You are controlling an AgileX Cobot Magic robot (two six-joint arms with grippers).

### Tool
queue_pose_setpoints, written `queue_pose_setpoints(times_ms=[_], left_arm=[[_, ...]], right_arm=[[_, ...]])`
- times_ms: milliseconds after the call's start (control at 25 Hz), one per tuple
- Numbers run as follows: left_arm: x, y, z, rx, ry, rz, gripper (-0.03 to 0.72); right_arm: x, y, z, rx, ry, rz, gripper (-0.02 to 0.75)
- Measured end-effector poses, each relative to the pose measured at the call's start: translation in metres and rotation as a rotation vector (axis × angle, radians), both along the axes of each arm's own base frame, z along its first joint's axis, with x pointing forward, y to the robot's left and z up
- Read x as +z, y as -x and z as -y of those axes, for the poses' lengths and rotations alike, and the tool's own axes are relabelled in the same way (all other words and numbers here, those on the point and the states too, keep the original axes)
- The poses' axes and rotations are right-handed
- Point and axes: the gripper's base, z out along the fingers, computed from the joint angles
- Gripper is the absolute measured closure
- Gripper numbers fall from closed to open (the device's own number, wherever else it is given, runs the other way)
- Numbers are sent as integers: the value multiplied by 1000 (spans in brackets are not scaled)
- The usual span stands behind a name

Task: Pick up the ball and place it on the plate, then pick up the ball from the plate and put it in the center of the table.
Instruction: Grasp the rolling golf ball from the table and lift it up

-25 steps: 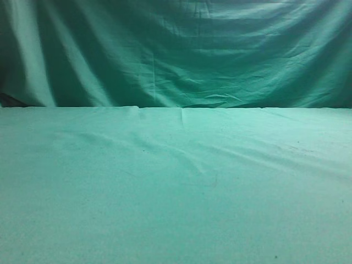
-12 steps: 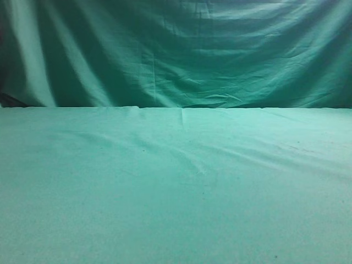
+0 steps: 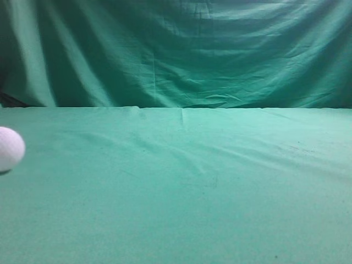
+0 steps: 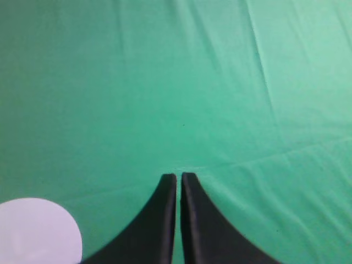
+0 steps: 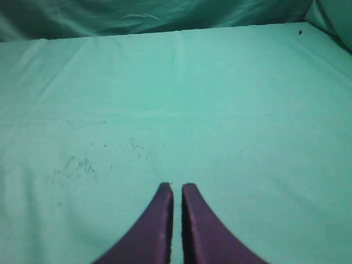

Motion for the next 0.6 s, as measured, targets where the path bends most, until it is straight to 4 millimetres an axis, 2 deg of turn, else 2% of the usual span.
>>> queue_pose_setpoints(times_ms=[160, 320, 440, 600], left_arm=[[20, 35, 33, -73, -47, 135, 688], [27, 72, 54, -120, -64, 253, 688], [25, 101, 60, -166, -89, 334, 688], [11, 137, 57, -211, -133, 394, 688]], right_arm=[[0, 0, 0, 0, 0, 0, 688], [0, 0, 0, 0, 0, 0, 688], [3, -1, -1, -2, -39, 25, 688], [18, -3, -5, -10, -308, 163, 688]])
